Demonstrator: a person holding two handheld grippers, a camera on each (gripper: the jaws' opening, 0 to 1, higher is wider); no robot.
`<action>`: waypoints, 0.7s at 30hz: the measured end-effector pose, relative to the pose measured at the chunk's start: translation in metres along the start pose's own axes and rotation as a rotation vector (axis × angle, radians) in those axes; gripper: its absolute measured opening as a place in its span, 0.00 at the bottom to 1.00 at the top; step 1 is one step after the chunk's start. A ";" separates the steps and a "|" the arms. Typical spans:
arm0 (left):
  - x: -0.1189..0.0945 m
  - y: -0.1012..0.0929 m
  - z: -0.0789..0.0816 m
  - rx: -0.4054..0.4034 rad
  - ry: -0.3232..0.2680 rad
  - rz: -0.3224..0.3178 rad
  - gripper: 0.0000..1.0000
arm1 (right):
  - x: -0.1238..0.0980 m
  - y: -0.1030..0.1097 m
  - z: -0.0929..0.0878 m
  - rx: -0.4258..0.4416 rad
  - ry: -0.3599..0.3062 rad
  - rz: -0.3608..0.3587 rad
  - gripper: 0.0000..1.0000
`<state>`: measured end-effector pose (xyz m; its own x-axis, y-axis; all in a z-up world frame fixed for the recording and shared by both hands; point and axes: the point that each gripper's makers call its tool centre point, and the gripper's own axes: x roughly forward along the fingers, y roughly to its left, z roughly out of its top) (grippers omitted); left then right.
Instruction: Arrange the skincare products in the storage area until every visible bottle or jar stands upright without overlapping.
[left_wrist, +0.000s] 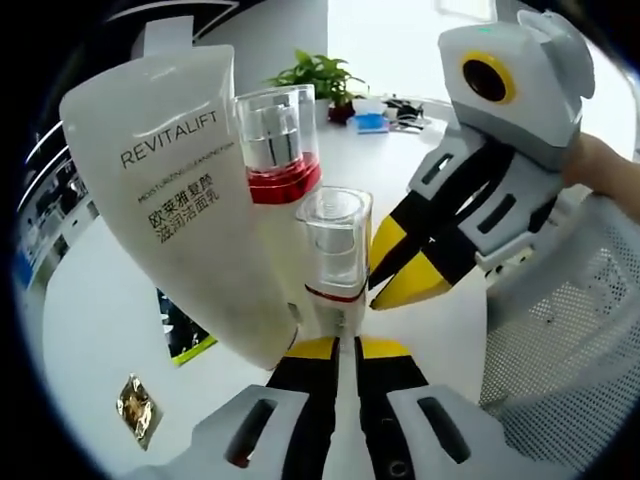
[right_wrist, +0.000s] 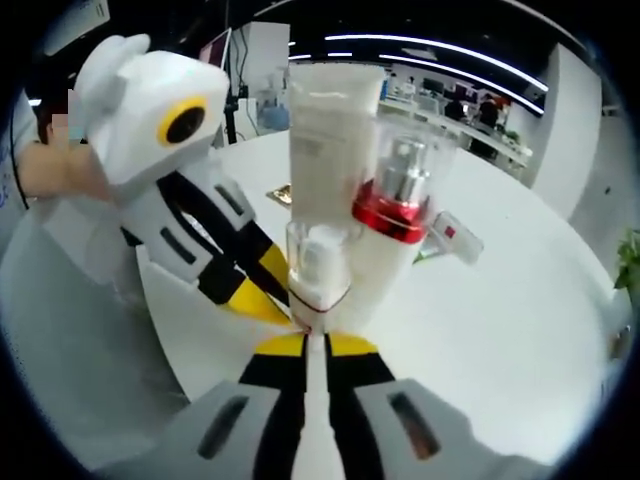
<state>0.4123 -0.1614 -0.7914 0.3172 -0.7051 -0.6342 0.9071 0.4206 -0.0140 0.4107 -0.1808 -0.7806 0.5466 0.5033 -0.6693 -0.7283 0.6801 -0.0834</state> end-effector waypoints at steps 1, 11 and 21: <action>0.000 0.000 0.000 -0.001 0.000 0.000 0.02 | 0.000 0.000 0.000 0.000 -0.001 0.000 0.06; 0.002 0.000 0.000 0.001 0.000 -0.002 0.02 | 0.000 -0.002 0.001 0.005 -0.005 -0.007 0.06; 0.000 0.000 -0.003 0.006 0.010 0.002 0.02 | -0.003 -0.003 0.002 0.001 -0.006 -0.017 0.07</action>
<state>0.4113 -0.1596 -0.7935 0.3163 -0.6986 -0.6418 0.9081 0.4187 -0.0082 0.4119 -0.1838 -0.7771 0.5616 0.4947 -0.6632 -0.7183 0.6893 -0.0941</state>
